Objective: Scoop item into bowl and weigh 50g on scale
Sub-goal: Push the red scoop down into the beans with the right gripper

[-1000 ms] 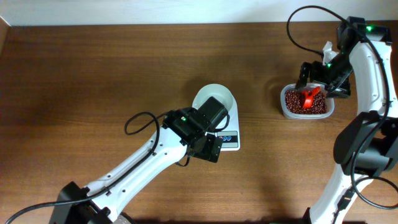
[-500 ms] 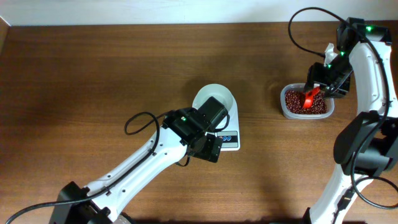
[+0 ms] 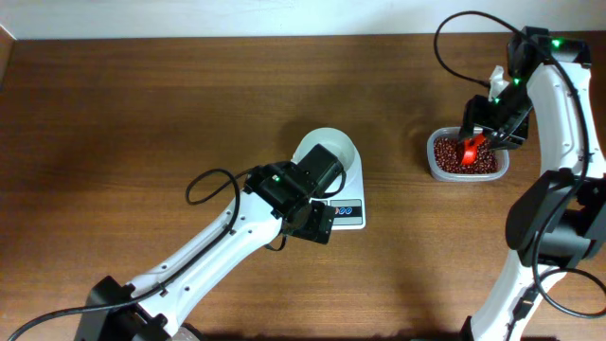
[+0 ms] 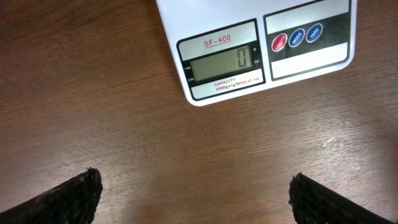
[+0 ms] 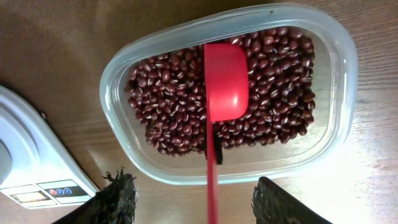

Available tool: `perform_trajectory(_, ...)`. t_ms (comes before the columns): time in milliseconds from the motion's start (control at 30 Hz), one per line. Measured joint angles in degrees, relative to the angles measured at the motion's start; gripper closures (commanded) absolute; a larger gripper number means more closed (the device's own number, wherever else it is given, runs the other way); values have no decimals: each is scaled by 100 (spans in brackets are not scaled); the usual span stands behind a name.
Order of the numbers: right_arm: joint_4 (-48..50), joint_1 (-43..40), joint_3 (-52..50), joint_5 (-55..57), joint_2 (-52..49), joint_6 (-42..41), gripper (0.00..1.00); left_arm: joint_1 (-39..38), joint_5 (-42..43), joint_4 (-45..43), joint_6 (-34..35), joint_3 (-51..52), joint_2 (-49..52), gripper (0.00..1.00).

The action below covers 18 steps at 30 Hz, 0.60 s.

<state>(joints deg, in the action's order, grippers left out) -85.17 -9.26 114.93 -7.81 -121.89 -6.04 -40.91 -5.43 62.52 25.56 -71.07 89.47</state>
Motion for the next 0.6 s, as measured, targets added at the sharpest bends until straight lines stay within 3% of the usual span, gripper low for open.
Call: perform_trajectory(600,216,240,-186,531,0,-321,38,0,-221,2,0,0,0,1)
